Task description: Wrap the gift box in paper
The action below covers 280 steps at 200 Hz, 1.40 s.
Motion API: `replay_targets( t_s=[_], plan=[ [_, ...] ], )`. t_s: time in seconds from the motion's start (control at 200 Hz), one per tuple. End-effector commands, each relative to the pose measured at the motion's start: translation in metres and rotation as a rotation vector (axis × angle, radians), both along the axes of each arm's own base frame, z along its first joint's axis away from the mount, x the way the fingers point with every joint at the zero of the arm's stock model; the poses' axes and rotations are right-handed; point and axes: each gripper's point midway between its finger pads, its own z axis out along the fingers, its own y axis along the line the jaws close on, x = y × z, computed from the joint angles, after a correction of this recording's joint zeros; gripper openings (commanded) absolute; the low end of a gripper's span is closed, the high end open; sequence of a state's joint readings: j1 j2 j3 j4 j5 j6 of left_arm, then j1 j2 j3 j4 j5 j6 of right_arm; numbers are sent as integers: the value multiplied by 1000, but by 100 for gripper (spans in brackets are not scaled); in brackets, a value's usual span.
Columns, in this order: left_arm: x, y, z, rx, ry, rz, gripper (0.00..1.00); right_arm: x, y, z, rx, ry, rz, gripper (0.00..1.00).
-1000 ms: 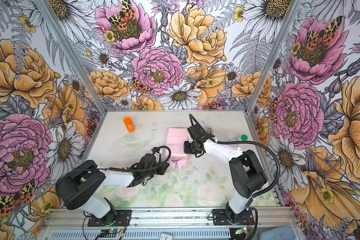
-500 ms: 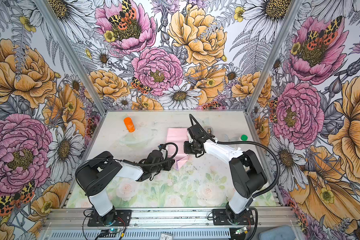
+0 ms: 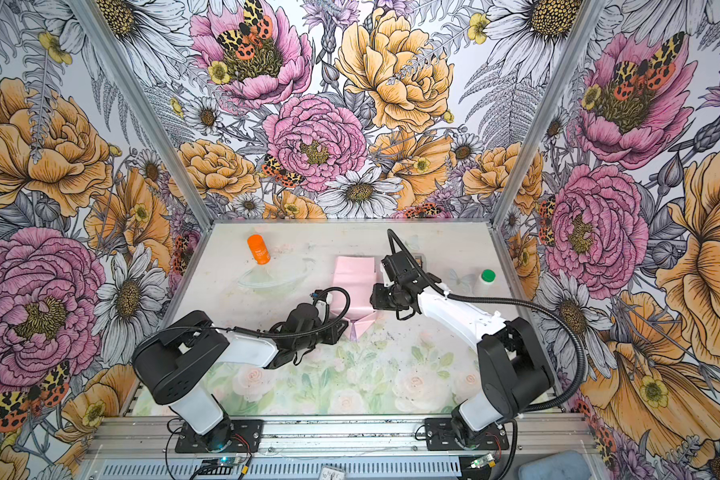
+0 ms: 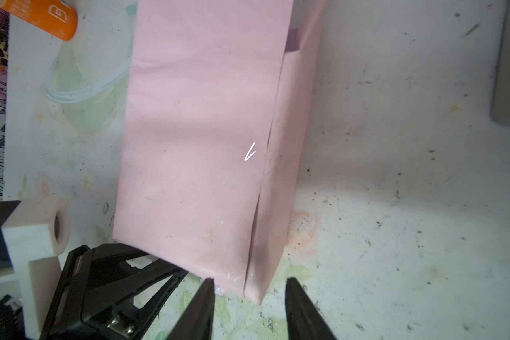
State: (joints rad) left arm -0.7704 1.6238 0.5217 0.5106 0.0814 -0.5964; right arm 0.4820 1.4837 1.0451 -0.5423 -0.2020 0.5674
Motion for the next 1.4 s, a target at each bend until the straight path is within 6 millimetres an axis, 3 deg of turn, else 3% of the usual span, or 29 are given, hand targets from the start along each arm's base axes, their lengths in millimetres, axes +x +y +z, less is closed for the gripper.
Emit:
replay_targets(
  t_s=[0.0,0.195,0.27,0.395,0.665,0.841,1.181,1.396],
  plan=[
    [-4,7,27,-28,-39,24,37,-4,-13,17,27,-39,-49,45],
    [-2,38,54,61,12,117,49,-7,-17,22,98,-15,-39,54],
    [9,51,65,52,54,162,52,-2,-14,23,109,-10,-27,56],
    [29,63,67,7,160,179,52,10,-9,22,108,-4,-11,56],
    [59,41,61,-62,220,97,52,34,4,-6,81,57,27,55],
    [70,24,53,-120,240,65,49,39,12,-21,87,102,48,51],
    [50,16,53,-158,224,52,44,30,31,-35,120,151,138,37],
    [29,23,53,-120,179,70,45,30,39,-32,125,146,156,41]
  ],
)
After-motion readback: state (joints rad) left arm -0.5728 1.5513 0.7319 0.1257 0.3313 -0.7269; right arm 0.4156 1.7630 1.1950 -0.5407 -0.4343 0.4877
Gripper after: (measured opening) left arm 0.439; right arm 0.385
